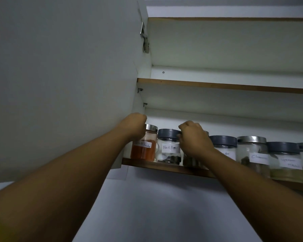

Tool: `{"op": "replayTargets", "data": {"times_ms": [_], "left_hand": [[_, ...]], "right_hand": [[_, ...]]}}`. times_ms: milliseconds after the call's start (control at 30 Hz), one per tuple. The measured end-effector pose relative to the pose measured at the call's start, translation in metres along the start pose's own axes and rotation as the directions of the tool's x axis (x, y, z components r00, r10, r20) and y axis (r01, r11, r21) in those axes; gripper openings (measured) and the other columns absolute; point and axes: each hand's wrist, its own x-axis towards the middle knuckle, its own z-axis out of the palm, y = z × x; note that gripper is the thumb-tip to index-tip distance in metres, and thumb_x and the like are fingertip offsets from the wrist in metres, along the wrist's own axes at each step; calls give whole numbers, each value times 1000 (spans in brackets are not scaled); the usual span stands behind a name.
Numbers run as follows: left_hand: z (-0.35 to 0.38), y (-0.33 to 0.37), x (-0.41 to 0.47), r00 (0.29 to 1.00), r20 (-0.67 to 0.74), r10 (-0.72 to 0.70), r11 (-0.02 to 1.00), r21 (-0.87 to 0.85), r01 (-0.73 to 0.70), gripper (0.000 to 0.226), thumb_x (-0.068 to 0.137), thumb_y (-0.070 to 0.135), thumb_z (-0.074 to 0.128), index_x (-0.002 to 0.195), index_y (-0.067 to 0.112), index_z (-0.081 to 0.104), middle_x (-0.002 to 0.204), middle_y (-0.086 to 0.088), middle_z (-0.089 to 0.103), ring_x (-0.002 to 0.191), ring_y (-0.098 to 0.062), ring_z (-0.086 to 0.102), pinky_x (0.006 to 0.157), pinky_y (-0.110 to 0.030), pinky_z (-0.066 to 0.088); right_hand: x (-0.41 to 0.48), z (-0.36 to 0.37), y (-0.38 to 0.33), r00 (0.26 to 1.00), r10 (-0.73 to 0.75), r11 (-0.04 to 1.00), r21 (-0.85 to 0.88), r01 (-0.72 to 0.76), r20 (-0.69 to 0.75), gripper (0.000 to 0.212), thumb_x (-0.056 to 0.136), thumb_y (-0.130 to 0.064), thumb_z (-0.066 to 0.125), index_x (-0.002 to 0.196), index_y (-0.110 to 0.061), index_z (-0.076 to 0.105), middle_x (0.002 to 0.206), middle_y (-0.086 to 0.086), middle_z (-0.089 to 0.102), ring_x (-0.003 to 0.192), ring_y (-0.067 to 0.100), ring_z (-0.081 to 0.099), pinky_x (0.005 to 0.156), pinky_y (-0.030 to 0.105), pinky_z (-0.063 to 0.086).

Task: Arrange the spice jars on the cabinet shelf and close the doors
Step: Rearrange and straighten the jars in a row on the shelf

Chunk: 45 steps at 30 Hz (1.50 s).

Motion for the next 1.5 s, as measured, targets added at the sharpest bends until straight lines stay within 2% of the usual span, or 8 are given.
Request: {"op": "replayTargets", "data": {"times_ms": [100, 233, 400, 600, 833, 1033, 1233, 1500], "left_hand": [[-1, -2, 12, 998, -2, 67, 991, 120, -66, 27, 90, 11, 53, 116, 4, 55, 115, -15, 58, 102, -28, 56, 86, -36, 49], [2, 1, 31, 997, 63, 50, 988, 142, -59, 22, 89, 10, 57, 109, 7, 65, 109, -12, 66, 96, -25, 62, 81, -31, 50], [7, 1, 53, 998, 61, 21, 990, 141, -29, 21, 84, 5, 62, 103, 8, 69, 106, -11, 68, 97, -24, 63, 88, -36, 53], [41, 0, 76, 995, 98, -3, 978, 207, -17, 20, 84, 3, 59, 102, 5, 66, 105, -12, 65, 80, -20, 60, 73, -28, 49], [76, -9, 97, 990, 142, -12, 964, 264, -26, 20, 85, 5, 58, 104, 5, 66, 99, -10, 65, 81, -21, 55, 75, -28, 48], [103, -11, 105, 988, 145, 46, 931, 352, -95, 16, 87, 4, 55, 100, 2, 63, 84, -8, 51, 76, -20, 49, 70, -27, 43], [116, -18, 121, 970, 240, 34, 907, 400, -131, 17, 89, 6, 52, 103, 3, 61, 70, -3, 42, 78, -18, 46, 69, -25, 40], [141, -31, 140, 942, 334, 37, 864, 463, -198, 29, 90, 13, 52, 118, 7, 58, 116, -12, 59, 100, -24, 56, 84, -30, 45]], "right_hand": [[14, 0, -1, 998, -52, 999, 1, 52, -21, 30, 90, -12, 55, 119, -9, 59, 123, 8, 54, 112, 25, 48, 83, 30, 39], [32, 4, -8, 982, -122, 992, -6, 125, 146, 34, 92, -14, 54, 125, -18, 59, 120, 8, 61, 107, 25, 57, 80, 30, 42], [56, 11, -15, 967, -121, 964, -208, 168, 223, 24, 84, -4, 56, 101, -12, 69, 96, 9, 69, 81, 25, 60, 63, 27, 41], [65, 42, -26, 963, -115, 959, -228, 172, 242, 7, 85, -8, 57, 89, -4, 60, 63, 6, 39, 67, 23, 44, 63, 30, 39], [84, 80, -18, 946, 9, 970, -232, 70, 323, 23, 84, -4, 54, 66, -3, 39, 65, 6, 35, 61, 19, 41, 64, 29, 38], [104, 103, -14, 916, 58, 960, -276, 59, 396, 29, 86, -12, 56, 64, -8, 37, 66, 6, 38, 56, 16, 37, 61, 28, 38], [111, 114, -13, 882, 70, 950, -301, 85, 467, 7, 87, -15, 56, 91, -10, 55, 67, 4, 41, 56, 14, 38, 50, 25, 33], [111, 136, -6, 825, 75, 947, -300, 118, 560, 28, 89, -11, 53, 116, -5, 58, 70, 4, 41, 68, 18, 43, 72, 27, 37]]}}
